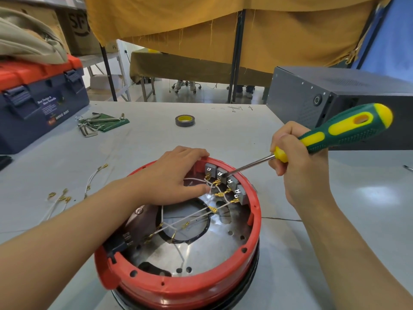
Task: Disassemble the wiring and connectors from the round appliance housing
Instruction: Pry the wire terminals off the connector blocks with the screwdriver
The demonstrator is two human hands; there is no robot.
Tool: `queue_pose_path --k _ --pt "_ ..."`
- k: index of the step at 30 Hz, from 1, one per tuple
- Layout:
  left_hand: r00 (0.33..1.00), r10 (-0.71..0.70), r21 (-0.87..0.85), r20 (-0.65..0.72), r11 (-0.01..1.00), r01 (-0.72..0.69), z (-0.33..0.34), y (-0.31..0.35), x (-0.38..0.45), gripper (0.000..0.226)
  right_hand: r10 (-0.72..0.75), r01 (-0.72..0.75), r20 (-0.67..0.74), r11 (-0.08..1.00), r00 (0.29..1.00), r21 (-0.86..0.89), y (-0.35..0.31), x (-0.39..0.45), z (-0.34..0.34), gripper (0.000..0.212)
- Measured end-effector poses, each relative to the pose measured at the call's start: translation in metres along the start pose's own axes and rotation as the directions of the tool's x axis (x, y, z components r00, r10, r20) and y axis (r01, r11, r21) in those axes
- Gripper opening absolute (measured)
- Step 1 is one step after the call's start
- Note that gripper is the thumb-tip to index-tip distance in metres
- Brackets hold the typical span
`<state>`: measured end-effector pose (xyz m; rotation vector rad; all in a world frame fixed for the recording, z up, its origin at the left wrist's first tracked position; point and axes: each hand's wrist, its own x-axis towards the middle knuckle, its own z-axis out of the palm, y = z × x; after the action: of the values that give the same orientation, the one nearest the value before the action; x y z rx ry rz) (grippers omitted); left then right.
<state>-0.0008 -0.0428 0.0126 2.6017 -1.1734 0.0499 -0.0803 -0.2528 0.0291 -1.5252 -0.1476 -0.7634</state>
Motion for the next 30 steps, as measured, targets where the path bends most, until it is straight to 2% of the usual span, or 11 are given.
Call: queue_pose_path --k 3,7,13,17,19,22,24,26,30 --pt "0.999 0.005 0.001 -0.040 1.000 -0.005 -0.003 0.002 -0.001 0.071 -0.019 0.019 -0.013 0.999 1.000 0.033 0.000 0.002 -0.001 0.028" --pt "0.994 -0.056 0.048 -0.093 0.997 0.061 -0.008 0.006 0.000 0.064 -0.027 0.028 -0.027 0.999 0.999 0.026 0.001 0.003 0.000 0.027" --pt "0.998 0.012 0.000 -0.068 1.000 -0.012 -0.011 0.006 0.002 0.050 -0.040 0.040 -0.002 0.999 0.999 -0.018 -0.001 0.001 0.003 0.024" --pt "1.000 0.021 0.002 -0.011 1.000 -0.021 -0.013 0.007 0.005 0.056 -0.067 0.068 0.016 0.996 0.998 -0.057 -0.002 0.000 0.003 0.024" --pt "0.999 0.018 0.055 0.035 0.998 -0.020 -0.014 0.007 0.006 0.062 -0.094 0.097 0.032 0.991 0.995 -0.090 -0.002 -0.001 0.003 0.030" --pt "0.991 -0.087 0.250 0.103 0.966 0.059 -0.011 0.012 0.006 0.072 -0.125 0.131 0.052 0.981 0.991 -0.145 -0.002 -0.001 0.004 0.037" --pt "0.978 -0.167 0.318 0.127 0.940 0.120 -0.002 0.018 0.006 0.077 -0.137 0.147 0.068 0.970 0.988 -0.194 -0.001 -0.002 0.003 0.036" --pt "0.972 -0.192 0.304 0.134 0.942 0.144 0.008 0.023 0.006 0.080 -0.142 0.161 0.096 0.957 0.985 -0.243 0.000 -0.002 0.002 0.029" --pt "0.980 -0.155 0.162 0.124 0.978 0.134 0.010 0.021 0.010 0.072 -0.153 0.180 0.112 0.940 0.982 -0.289 0.001 -0.002 0.002 0.024"
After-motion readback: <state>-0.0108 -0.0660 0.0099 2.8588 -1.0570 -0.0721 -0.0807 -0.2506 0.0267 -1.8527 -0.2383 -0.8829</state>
